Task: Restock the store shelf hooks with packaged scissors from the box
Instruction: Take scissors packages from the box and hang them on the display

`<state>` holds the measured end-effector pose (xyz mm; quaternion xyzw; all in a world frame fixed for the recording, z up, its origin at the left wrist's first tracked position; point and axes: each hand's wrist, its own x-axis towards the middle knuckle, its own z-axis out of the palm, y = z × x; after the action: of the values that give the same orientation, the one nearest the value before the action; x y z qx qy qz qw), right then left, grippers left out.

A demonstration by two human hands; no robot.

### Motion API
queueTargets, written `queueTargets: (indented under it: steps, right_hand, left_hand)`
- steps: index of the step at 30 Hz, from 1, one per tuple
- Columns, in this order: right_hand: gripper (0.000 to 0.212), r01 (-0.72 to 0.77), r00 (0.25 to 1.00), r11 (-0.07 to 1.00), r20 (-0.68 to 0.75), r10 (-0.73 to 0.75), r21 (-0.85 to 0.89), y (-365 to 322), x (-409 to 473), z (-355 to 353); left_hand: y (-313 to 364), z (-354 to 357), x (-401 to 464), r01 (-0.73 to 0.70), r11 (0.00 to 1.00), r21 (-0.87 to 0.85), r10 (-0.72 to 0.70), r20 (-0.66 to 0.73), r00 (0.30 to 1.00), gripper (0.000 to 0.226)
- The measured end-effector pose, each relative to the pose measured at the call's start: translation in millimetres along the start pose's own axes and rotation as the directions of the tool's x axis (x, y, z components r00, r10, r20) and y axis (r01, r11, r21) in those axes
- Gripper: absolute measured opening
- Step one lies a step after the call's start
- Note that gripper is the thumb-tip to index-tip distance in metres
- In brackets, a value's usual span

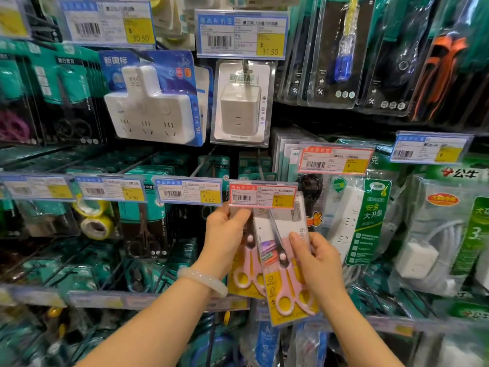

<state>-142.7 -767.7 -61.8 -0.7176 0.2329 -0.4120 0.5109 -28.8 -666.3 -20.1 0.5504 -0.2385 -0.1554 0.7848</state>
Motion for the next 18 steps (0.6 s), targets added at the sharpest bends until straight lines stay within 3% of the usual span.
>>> queueTargets:
  steps: [8,18]
  right_hand:
    - [0.021,-0.020,0.999,0.999,-0.025,0.021,0.035,5.2,-3.8,0.7]
    - [0.028,-0.031,0.999,0.999,-0.040,0.033,0.034,8.8,-6.8,2.5]
  left_hand:
    - [-13.3,19.6,7.7,0.009,0.999,-0.044,-0.019,-0.235,0.972,0.015]
    - [-11.9,20.8,8.6,-0.006,1.000,0.025,0.013,-0.273,0.962,0.014]
